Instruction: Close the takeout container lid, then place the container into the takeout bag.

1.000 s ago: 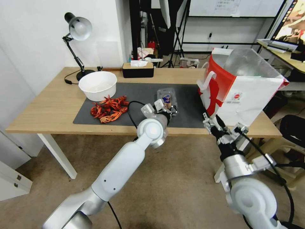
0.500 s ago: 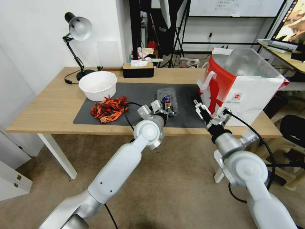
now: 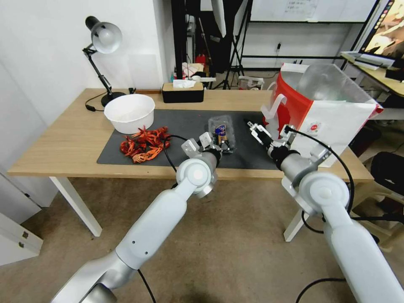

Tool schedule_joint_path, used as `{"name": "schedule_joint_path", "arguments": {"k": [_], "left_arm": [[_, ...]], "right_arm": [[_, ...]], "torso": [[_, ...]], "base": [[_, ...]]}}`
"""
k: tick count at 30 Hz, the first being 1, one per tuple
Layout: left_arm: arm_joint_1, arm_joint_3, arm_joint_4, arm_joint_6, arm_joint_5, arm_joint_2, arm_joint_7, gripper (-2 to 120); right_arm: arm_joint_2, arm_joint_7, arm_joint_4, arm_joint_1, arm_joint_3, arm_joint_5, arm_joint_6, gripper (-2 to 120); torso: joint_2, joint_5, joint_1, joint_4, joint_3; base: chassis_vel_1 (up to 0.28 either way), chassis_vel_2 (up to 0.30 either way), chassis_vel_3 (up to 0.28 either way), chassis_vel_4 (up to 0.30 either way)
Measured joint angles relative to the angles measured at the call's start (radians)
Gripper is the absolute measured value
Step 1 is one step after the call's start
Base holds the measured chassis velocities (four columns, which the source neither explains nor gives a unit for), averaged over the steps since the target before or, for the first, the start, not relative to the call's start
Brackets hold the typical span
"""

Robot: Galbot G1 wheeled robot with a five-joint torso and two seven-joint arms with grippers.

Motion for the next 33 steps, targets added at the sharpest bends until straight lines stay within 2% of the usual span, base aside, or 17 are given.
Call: {"name": "schedule_joint_path", "arguments": {"k": [12, 22, 33], "left_arm": [[0.000, 0.004, 0.004, -0.001, 0.000, 0.000, 0.003, 0], [0.002, 0.002, -0.006, -0.003, 0.000, 0.005, 0.000, 0], [0.005, 0.005, -0.022, -0.003, -0.001, 0.011, -0.001, 0]], "right_arm": [[-0.036, 0.125, -0.152, 0.220, -0.152, -0.009, -0.158, 100], [-0.025, 0.123, -0.243, 0.297, -0.218, -0.008, -0.206, 100], [-0.027, 0.094, -0.289, 0.321, -0.244, -0.009, -0.247, 100]], "torso": [[0.000, -0.0002, 0.000, 0.0000, 0.000], [0.000, -0.0001, 0.000, 0.0000, 0.000], [0.000, -0.0001, 0.000, 0.0000, 0.000]], "base": [[0.000, 0.000, 0.000, 0.000], [0.000, 0.000, 0.000, 0.000], [0.000, 0.000, 0.000, 0.000]]}}
